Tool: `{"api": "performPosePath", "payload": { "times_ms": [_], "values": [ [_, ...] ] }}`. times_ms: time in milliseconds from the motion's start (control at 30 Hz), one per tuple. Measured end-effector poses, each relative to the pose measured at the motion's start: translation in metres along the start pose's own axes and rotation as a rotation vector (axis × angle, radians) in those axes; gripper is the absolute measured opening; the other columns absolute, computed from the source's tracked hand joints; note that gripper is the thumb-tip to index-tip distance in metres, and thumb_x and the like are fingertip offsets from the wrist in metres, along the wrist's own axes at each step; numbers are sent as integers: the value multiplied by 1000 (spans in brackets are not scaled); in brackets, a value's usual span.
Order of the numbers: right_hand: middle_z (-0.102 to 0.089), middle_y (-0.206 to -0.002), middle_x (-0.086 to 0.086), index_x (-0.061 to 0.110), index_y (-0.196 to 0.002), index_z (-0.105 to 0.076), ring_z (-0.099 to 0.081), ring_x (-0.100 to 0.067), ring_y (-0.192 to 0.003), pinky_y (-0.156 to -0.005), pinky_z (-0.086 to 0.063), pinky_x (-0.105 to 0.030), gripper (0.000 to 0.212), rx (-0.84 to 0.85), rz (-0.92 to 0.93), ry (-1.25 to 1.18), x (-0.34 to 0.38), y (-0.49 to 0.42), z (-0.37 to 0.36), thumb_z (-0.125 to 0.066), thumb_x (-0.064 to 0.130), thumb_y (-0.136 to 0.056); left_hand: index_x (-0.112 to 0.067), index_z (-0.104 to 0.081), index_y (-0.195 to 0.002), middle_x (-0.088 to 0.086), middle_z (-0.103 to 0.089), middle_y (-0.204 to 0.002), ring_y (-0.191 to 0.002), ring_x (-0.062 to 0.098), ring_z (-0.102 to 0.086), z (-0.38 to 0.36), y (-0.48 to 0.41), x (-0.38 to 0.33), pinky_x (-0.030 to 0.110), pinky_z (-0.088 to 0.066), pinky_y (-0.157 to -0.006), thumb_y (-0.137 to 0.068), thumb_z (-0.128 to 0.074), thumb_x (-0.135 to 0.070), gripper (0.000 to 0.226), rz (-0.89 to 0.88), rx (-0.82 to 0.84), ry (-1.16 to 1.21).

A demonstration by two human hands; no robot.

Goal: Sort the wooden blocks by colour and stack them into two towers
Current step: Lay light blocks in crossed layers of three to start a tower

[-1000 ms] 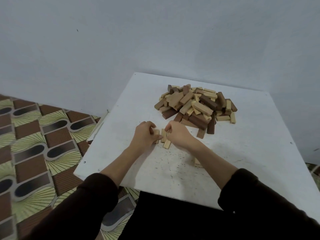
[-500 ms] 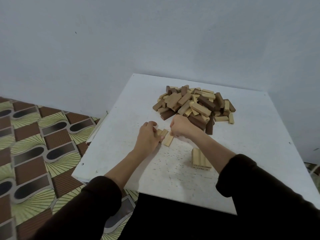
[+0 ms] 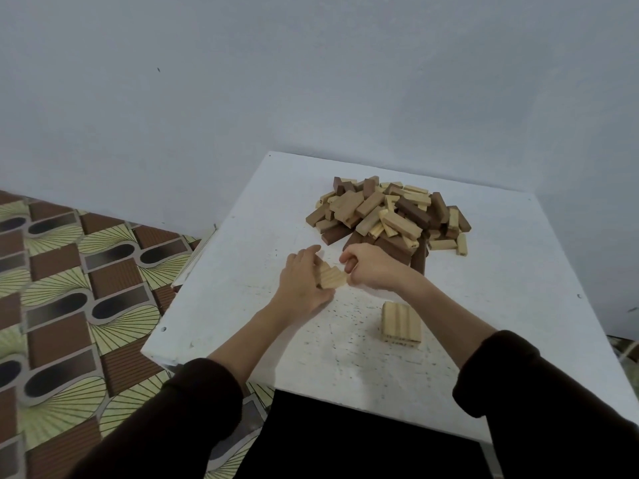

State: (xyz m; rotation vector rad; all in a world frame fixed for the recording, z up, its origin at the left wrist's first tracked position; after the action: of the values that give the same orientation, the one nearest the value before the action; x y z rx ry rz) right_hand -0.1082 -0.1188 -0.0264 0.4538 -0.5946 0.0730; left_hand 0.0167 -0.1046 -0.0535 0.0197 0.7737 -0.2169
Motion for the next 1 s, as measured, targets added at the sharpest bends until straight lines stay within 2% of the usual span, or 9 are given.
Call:
{"api": "performPosePath", "payload": {
  "times_ms": [100,200,233,300,400,500,733,867,1000],
  "values": [
    [-55,-99,-3,4,-125,-51,-52,-15,-91,-76,-48,-25,49,28,43,37,3,2,-9,-67,0,-79,-11,-39,-138,3,-52,-127,-120,23,-36,4,-4,4,33,-34,-97,-73,-75,-10,74,-66,58,57],
    [-55,-102,-4,5,-127,-49,-50,-14,-88,-63,-43,-18,57,-1,62,55,4,4,-14,-73,3,-76,-14,-39,-140,3,-41,-131,-118,21,-29,11,-5,10,26,-26,-92,-68,-82,-28,85,-100,37,-33],
    [-55,-104,-5,5,-128,-48,-50,-14,-88,-63,-44,-19,59,-17,68,51,4,3,-15,-73,4,-75,-15,-38,-141,3,-40,-129,-115,21,-29,12,-4,14,25,-24,-90,-66,-83,-34,90,-89,28,-46],
    [-55,-108,-8,4,-127,-49,-49,-14,-88,-64,-44,-20,58,-58,86,66,5,2,-15,-74,5,-75,-15,-36,-141,3,-42,-125,-110,18,-30,12,-2,19,24,-27,-90,-67,-85,-30,90,-67,29,13],
    [-54,-111,-9,4,-124,-52,-46,-13,-88,-61,-38,-20,56,-115,118,114,6,0,-13,-75,7,-73,-13,-38,-140,0,-48,-116,-104,14,-36,12,1,20,10,-32,-82,-70,-83,-20,84,-74,19,113],
    [-51,-113,-9,5,-122,-54,-47,-13,-87,-71,-41,-23,55,-141,118,98,3,-3,-13,-76,8,-72,-11,-40,-138,-3,-49,-111,-100,13,-39,14,3,20,2,-31,-79,-71,-82,-16,79,-85,-4,140],
    [-48,-116,-11,2,-122,-54,-47,-11,-86,-71,-44,-23,55,-152,144,41,3,-3,-15,-76,5,-72,-13,-43,-136,-6,-51,-110,-99,10,-43,14,3,22,-1,-31,-78,-71,-82,-14,76,-88,-10,167],
    [-44,-123,-10,4,-133,-45,-48,-12,-89,-58,-38,-11,68,-129,147,22,3,-4,-17,-77,5,-73,-14,-44,-136,-5,-53,-112,-98,9,-45,14,3,23,-1,-31,-79,-71,-82,-14,74,-90,-4,168],
    [-45,-122,-11,5,-128,-51,-43,-9,-91,-55,-33,-4,63,-128,157,66,2,-5,-16,-78,6,-72,-12,-44,-135,-2,-54,-114,-98,11,-47,14,3,23,1,-33,-80,-71,-82,-12,75,-109,0,176]
  ]
}}
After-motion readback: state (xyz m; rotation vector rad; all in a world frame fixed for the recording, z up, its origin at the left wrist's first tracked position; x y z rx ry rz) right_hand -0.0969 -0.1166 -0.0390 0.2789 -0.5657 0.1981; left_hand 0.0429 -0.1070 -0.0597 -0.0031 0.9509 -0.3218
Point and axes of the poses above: each hand's wrist, its own y-axis away from the middle knuckle, its own z-axis out of the back of the hand, x = y × z, the point moved 7 cm from there along -y, towards the middle knuckle
